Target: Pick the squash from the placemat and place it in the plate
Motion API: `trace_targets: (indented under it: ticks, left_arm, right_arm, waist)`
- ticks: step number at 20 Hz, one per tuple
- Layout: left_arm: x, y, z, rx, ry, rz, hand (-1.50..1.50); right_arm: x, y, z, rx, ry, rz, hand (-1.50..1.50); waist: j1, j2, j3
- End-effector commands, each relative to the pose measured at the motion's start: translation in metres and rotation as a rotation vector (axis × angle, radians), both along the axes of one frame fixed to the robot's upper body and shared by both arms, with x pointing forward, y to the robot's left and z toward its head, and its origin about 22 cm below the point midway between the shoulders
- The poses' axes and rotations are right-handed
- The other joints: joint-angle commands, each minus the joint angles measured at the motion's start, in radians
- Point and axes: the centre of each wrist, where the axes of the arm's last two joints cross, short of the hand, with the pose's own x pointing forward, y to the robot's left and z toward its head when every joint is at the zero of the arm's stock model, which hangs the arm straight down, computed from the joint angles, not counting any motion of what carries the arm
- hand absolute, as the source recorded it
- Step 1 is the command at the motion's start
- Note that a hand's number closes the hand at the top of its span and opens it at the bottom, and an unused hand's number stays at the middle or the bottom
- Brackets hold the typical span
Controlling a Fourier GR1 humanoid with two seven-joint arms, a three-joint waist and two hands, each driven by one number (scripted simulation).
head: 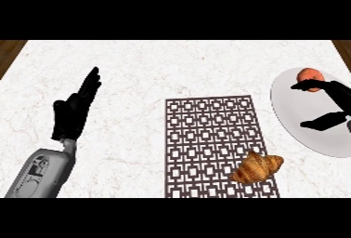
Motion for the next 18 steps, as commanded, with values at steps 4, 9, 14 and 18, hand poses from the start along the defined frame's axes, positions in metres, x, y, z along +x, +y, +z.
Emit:
trace_targets:
  ticks: [4,9,14,18]
  left_arm:
    - [-0.007,0.016,-0.002,0.003,0.0,0.013,0.0]
    - [0.002,-0.004,0.004,-0.005,-0.003,-0.002,0.0]
    - [0.003,-0.002,0.003,0.002,0.001,0.005,0.0]
    - [0.002,0.007,0.009,-0.007,-0.02,-0.008,0.0]
  right_arm:
    - [0.009,0.0,0.01,0.365,-0.025,0.005,-1.5]
    - [-0.003,-0.043,0.038,0.552,-0.068,-0.168,-1.5]
    - [-0.043,-0.111,0.084,0.621,-0.127,-0.319,-1.5]
    - [-0.084,-0.14,0.072,0.654,-0.138,-0.358,-1.5]
  waist:
    - [-0.013,-0.008,-0.001]
    - [-0.003,0.003,0.0]
    - [-0.003,0.007,0.002]
    - [0.008,0.014,0.006]
